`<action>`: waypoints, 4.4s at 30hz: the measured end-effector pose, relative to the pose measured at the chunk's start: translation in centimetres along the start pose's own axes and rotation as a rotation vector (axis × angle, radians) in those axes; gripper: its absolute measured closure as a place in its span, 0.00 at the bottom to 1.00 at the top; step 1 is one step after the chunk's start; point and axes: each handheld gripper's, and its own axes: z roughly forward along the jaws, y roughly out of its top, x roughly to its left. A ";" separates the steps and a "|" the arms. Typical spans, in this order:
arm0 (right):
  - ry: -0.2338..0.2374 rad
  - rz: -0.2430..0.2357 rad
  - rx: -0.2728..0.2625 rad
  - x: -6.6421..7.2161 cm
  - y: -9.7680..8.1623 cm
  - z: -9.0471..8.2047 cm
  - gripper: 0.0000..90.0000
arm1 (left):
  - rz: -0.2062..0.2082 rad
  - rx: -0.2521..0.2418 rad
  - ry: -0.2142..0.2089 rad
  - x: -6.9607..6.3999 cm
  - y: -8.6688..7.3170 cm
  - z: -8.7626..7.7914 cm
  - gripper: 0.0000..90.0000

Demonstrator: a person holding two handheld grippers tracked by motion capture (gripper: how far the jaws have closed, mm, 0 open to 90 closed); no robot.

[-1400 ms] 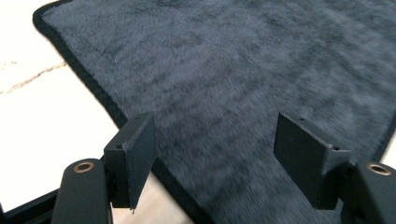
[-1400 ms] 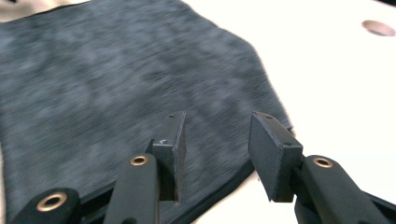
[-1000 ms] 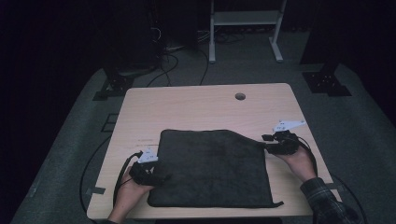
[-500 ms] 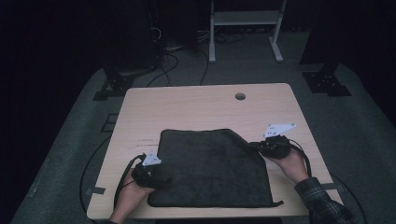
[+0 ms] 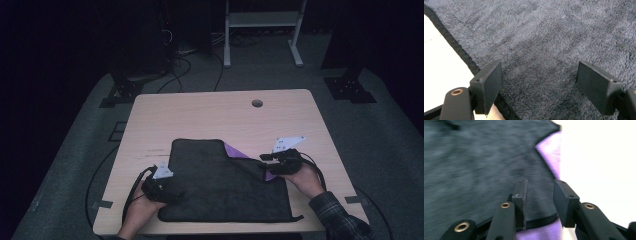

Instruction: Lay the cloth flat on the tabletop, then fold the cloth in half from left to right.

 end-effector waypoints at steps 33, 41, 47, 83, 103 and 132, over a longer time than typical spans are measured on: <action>-0.206 0.114 -0.009 -7.6 1.0 0.0 0.92 | 0.022 -0.084 -0.011 0.2 -1.1 0.2 0.17; -0.256 0.144 0.104 -9.6 -0.4 2.7 0.85 | 0.023 -0.091 -0.013 0.2 -1.1 0.2 0.17; -0.254 0.196 0.071 -10.0 -1.0 2.8 0.55 | 0.022 -0.102 -0.019 0.2 -1.2 0.3 0.13; -0.413 0.377 0.071 -6.8 -10.1 -5.0 0.01 | -0.143 -0.110 0.192 5.3 0.6 -0.3 0.02; -0.414 0.380 0.072 -6.8 -10.1 -5.0 0.01 | -0.209 -0.078 0.204 6.2 -0.3 0.4 0.31; -0.416 0.381 0.070 -6.7 -10.0 -4.9 0.01 | -0.222 -0.070 0.125 4.4 0.3 0.3 0.97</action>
